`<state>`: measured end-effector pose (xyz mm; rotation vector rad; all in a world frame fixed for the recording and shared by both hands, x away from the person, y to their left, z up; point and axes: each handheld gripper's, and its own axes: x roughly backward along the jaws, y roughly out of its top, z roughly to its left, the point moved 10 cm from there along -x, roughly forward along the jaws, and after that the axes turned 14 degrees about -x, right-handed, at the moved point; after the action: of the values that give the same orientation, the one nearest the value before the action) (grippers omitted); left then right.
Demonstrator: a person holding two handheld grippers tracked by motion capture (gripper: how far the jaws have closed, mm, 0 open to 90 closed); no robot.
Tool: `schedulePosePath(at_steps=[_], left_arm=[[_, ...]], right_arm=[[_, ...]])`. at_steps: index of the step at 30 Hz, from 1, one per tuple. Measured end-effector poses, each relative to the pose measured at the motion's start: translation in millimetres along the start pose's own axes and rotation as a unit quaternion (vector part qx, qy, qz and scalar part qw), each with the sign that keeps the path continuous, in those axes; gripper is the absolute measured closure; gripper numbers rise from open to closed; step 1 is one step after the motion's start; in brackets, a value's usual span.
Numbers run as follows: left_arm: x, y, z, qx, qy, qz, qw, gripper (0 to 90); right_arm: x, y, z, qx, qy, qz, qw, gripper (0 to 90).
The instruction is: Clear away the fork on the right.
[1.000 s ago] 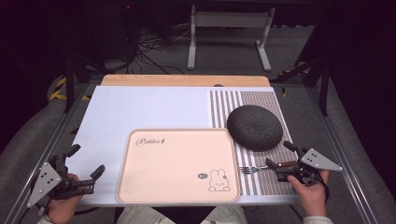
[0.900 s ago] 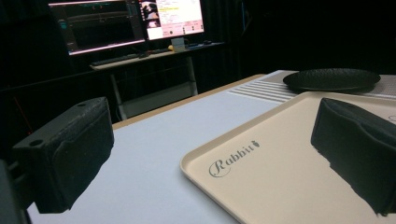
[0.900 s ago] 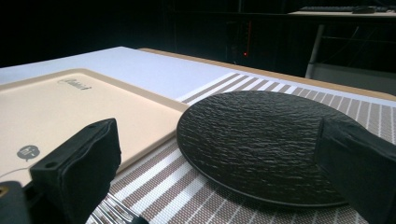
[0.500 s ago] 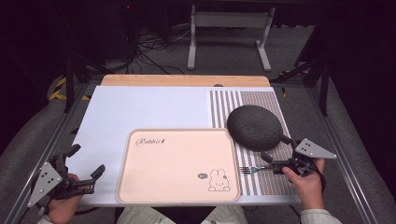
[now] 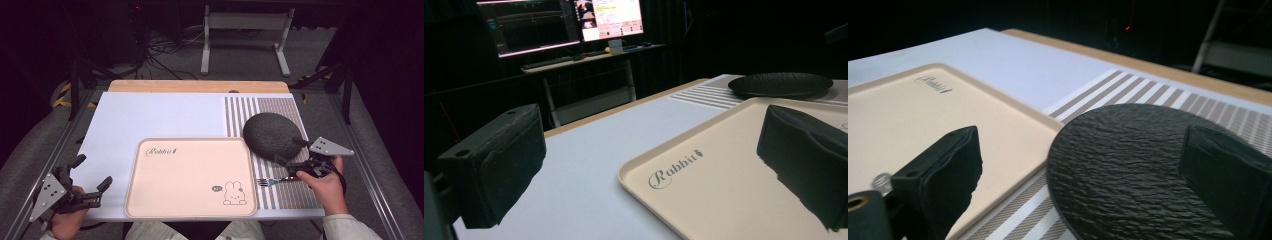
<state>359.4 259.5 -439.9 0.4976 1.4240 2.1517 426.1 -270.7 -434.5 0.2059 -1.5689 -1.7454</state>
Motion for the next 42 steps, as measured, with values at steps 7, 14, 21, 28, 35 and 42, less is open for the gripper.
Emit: schedulePosePath(at_steps=[7, 14, 21, 28, 35, 42], left_arm=[[0.1, -0.3, 0.3, 0.0, 0.0, 0.001, 1.0, 0.0], [-0.4, -0.4, 0.0, 0.001, -0.001, 0.001, 1.0, 0.0], [-0.4, -0.4, 0.2, 0.0, 0.0, 0.001, 1.0, 0.1], [-0.5, -1.0, 0.1, 0.0, 0.0, 0.005, 1.0, 0.0], [-0.4, -0.6, -0.7, -0.001, -0.002, 0.004, 1.0, 0.0], [-0.2, -0.1, -0.8, 0.0, -0.003, 0.004, 1.0, 0.1]], right_arm=[[2.2, -2.6, 1.2, 0.027, -0.001, 0.074, 0.9969, 6.5], [9.6, -5.2, 0.2, 0.079, -0.003, 0.159, 0.9841, 8.8], [17.0, -13.1, -7.3, 0.12, -0.013, 0.243, 0.9625, 12.7], [20.7, -18.6, -16.5, 0.148, -0.022, 0.305, 0.9403, 15.0], [24.4, -26.0, -16.2, 0.214, -0.003, 0.364, 0.9065, 17.9], [30.0, -35.8, -15.8, 0.231, 0.014, 0.412, 0.8811, 20.9]])
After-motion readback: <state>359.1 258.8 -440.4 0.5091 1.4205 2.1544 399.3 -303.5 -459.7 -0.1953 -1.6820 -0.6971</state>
